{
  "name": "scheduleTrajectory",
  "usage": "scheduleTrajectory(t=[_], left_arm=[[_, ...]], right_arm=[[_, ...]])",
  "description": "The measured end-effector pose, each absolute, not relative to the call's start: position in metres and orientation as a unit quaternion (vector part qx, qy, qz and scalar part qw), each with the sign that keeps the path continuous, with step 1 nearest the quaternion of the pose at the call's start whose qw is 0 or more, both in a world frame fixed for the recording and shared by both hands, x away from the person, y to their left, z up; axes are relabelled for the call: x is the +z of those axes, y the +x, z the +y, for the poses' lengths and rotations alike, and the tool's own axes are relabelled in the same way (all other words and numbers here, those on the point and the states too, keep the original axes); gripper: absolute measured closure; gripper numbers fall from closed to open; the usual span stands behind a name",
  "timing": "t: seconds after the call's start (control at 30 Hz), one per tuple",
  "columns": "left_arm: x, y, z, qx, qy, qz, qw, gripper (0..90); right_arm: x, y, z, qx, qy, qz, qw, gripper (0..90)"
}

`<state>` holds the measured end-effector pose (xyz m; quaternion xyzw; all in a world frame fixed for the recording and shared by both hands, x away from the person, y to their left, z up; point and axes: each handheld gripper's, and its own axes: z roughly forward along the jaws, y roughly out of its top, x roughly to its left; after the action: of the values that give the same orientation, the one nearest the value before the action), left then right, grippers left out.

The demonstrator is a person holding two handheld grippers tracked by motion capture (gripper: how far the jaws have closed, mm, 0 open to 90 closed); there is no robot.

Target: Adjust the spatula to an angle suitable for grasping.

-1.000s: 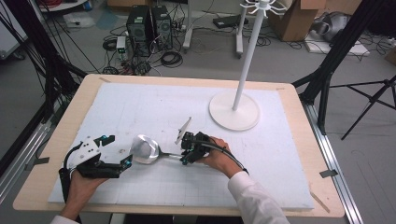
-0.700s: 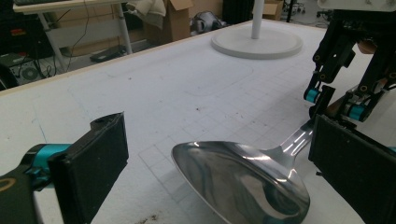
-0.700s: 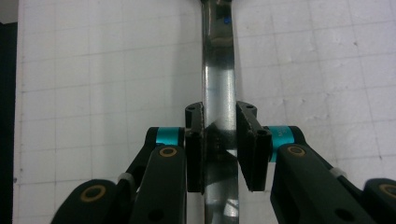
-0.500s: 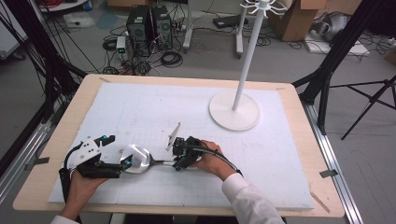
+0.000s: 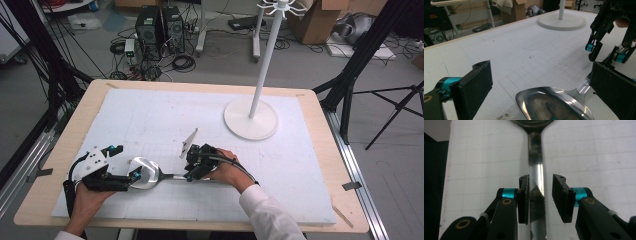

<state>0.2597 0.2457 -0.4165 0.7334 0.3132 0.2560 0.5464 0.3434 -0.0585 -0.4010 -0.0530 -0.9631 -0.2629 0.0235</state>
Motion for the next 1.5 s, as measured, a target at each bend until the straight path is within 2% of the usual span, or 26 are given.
scheduleTrajectory(t=[0.3, 0.5, 0.73, 0.87, 0.93, 1.3, 1.5], left_arm=[[-0.415, 0.263, 0.248, 0.260, 0.736, 0.312, 0.542, 5.2], [-0.412, 0.265, 0.250, 0.255, 0.736, 0.312, 0.544, 5.2], [-0.403, 0.269, 0.248, 0.248, 0.745, 0.294, 0.545, 5.2], [-0.398, 0.273, 0.244, 0.234, 0.754, 0.282, 0.545, 5.2], [-0.395, 0.275, 0.243, 0.224, 0.760, 0.273, 0.545, 5.2], [-0.371, 0.290, 0.231, 0.181, 0.802, 0.215, 0.527, 5.1], [-0.359, 0.298, 0.224, 0.163, 0.826, 0.184, 0.507, 5.1]], right_arm=[[-0.375, 0.342, -0.095, -0.337, -0.079, -0.938, 0.004, 55.7], [-0.369, 0.333, -0.122, -0.378, -0.088, -0.921, -0.020, 41.7], [-0.365, 0.325, -0.160, -0.433, -0.114, -0.893, -0.043, 15.5], [-0.363, 0.322, -0.177, -0.457, -0.133, -0.878, -0.059, 8.4], [-0.362, 0.321, -0.184, -0.468, -0.152, -0.868, -0.063, 0.3], [-0.356, 0.316, -0.216, -0.494, -0.170, -0.847, -0.093, 0.2], [-0.365, 0.310, -0.233, -0.511, -0.183, -0.834, -0.101, 0.2]])
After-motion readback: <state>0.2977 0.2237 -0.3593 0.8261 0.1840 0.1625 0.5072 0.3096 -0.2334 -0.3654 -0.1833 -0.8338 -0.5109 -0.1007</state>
